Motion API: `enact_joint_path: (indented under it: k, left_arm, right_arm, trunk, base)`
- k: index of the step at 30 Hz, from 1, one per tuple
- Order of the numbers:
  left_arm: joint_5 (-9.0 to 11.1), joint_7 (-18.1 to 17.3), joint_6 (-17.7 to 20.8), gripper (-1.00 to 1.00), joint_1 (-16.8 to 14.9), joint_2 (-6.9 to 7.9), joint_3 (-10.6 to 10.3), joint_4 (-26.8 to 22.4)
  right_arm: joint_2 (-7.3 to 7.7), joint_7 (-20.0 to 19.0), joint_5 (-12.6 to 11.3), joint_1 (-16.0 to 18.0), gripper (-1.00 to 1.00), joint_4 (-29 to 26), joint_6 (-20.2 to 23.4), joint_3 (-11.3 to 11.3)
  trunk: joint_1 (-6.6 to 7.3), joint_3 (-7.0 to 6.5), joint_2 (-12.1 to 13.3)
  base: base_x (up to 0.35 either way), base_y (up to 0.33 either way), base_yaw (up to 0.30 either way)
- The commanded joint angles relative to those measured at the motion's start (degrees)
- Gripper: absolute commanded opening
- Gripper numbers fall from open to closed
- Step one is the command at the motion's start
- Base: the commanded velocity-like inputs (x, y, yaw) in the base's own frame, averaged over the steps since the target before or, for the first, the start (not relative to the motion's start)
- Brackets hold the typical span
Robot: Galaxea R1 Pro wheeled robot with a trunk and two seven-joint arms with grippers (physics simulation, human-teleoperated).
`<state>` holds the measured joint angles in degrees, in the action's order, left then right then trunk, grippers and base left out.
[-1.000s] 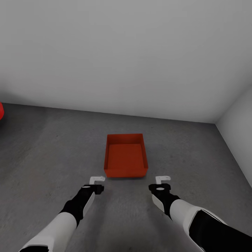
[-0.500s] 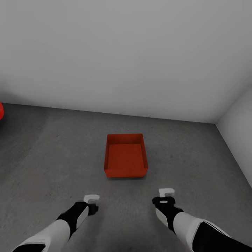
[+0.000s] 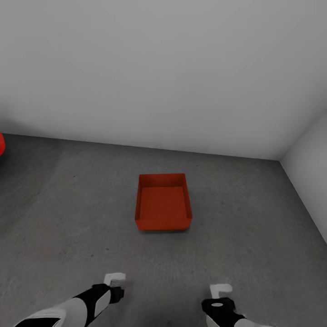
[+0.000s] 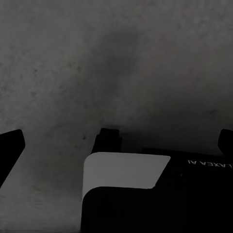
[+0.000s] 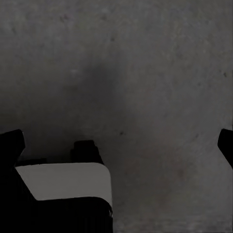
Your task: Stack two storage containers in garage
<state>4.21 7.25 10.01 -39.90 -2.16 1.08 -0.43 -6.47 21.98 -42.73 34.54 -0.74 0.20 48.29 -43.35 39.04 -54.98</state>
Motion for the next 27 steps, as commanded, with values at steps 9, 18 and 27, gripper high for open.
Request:
enact_joint_path:
  k: [9, 18, 27]
  left_arm:
    - [0.45, 0.22, 0.14, 1.0, 1.03, 0.43, 0.07, 0.17]
    - [0.45, 0.09, -0.07, 1.0, 6.18, 0.57, 0.07, 0.17]
    - [0.45, 0.13, -2.85, 1.0, 6.66, 1.45, 0.07, 0.17]
  right_arm:
    - [-0.2, -0.09, -0.38, -10.64, 1.0, -0.05, 0.07, 0.75]
    - [-0.07, -7.3, -0.79, -14.57, 1.0, 0.06, 0.02, 0.67]
    - [0.17, -10.49, -0.95, -14.76, 1.0, 1.64, 0.0, 0.59]
  trunk:
    - [-0.01, 0.03, -0.03]
    - [-0.01, 0.03, -0.03]
    - [-0.01, -0.04, -0.03]
  base:
    - [-0.138, 0.0, 0.0]
    - [-0.34, 0.0, 0.0]
    - [-0.166, 0.0, 0.0]
